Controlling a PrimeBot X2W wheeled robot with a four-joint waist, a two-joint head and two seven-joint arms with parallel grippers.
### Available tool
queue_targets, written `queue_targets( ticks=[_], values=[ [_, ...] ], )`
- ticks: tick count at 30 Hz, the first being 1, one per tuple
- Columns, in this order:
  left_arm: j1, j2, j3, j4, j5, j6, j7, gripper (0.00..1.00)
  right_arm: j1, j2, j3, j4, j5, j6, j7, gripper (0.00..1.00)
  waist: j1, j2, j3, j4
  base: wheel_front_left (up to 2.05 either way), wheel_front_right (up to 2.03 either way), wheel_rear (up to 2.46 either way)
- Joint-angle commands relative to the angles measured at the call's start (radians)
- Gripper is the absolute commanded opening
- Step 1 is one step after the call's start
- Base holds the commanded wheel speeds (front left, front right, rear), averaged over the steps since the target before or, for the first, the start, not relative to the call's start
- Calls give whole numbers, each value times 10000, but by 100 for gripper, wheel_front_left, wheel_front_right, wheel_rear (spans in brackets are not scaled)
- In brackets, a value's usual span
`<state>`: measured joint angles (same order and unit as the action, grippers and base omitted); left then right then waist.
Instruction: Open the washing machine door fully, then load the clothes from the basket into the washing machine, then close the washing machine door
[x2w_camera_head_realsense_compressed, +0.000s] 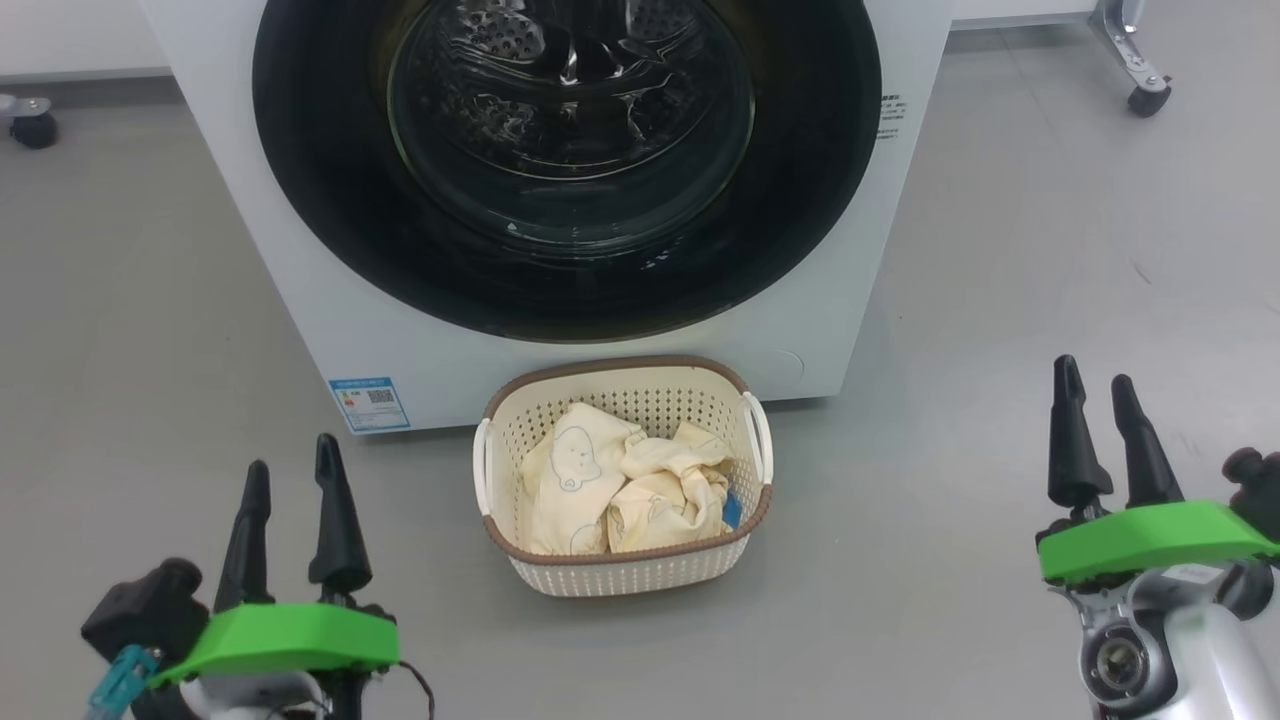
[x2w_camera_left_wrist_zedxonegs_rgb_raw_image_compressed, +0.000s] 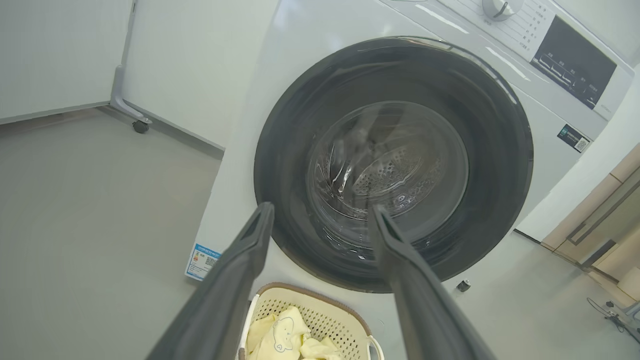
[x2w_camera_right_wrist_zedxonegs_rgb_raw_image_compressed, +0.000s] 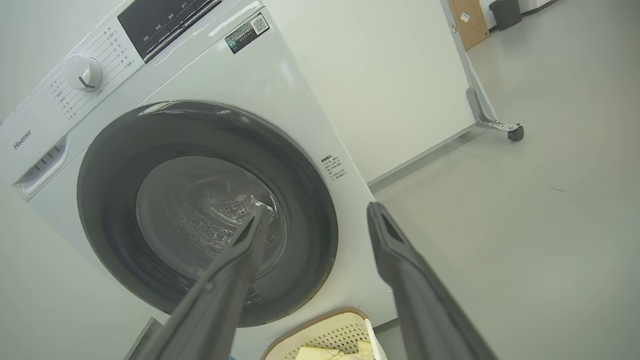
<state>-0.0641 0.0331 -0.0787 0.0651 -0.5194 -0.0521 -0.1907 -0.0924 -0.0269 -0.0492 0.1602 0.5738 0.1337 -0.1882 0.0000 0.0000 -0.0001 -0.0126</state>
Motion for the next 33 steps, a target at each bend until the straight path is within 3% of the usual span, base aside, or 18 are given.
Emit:
queue_targets(
  ticks=[1, 9, 20, 33],
  values=[
    [-509, 150, 182, -305, 370, -20, -134, 100, -670, -201, 201, -306, -365, -26, -154, 100, 0, 0, -1, -5, 0, 0, 0],
    [-560, 159, -226, -181, 2063, 31, -367, 100, -736, -214, 220, 32, -2209, -28, -389, 100, 0, 0, 13, -20, 0, 0, 0],
    [-593, 171, -563, 62, 4018, 480, -687, 100, -877, -232, 369, 265, -3839, -30, -712, 100, 0, 0, 85, -4, 0, 0, 0],
    [-569, 171, -637, 614, 3813, 605, -711, 100, -864, -233, 463, 878, -4026, -30, -736, 100, 0, 0, 121, 69, 0, 0, 0]
  ],
)
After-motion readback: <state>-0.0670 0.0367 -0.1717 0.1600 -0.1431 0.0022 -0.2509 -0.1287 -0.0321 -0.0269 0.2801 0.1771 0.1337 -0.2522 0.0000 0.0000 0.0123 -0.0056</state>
